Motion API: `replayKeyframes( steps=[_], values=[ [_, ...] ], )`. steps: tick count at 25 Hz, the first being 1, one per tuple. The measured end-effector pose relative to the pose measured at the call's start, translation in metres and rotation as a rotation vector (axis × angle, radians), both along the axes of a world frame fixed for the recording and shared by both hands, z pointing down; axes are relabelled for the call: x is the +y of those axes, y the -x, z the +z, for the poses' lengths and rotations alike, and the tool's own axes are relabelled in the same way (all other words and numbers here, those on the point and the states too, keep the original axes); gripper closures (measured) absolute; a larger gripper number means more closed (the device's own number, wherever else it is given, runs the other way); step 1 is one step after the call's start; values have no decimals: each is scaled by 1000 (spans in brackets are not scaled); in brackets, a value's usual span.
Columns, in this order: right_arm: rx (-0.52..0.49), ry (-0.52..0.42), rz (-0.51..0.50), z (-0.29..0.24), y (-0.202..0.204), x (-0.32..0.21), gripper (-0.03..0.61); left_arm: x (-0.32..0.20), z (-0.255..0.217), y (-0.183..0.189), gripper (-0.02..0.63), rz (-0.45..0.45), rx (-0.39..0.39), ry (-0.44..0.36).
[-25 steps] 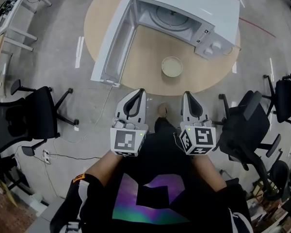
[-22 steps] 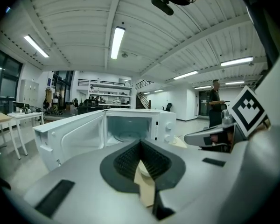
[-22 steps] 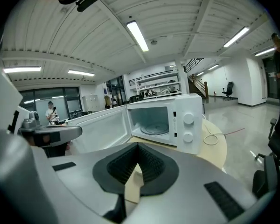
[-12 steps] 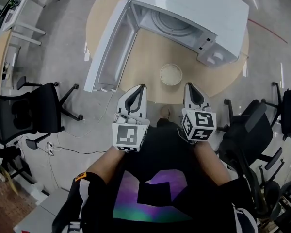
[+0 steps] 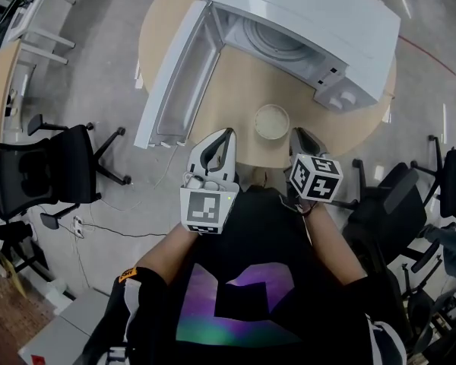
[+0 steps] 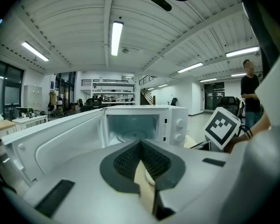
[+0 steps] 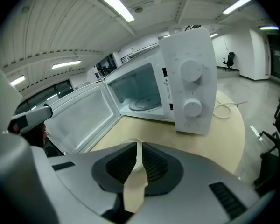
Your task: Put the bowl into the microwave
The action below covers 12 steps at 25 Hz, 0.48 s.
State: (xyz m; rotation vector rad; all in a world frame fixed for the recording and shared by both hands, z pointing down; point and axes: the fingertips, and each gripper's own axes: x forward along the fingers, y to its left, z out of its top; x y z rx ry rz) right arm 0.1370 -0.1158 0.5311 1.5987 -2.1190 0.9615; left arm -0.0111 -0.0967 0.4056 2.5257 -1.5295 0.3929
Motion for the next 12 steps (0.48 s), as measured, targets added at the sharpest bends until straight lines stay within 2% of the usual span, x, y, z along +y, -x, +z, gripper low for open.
replayKeyframes(
  steps=[3, 12],
  values=[
    [-54, 52, 33, 13, 2, -4, 515, -10, 2, 2, 571, 19, -3, 10],
    [-131, 170, 97, 48, 10, -15, 512, -32, 18, -1, 571, 82, -15, 41]
  ],
)
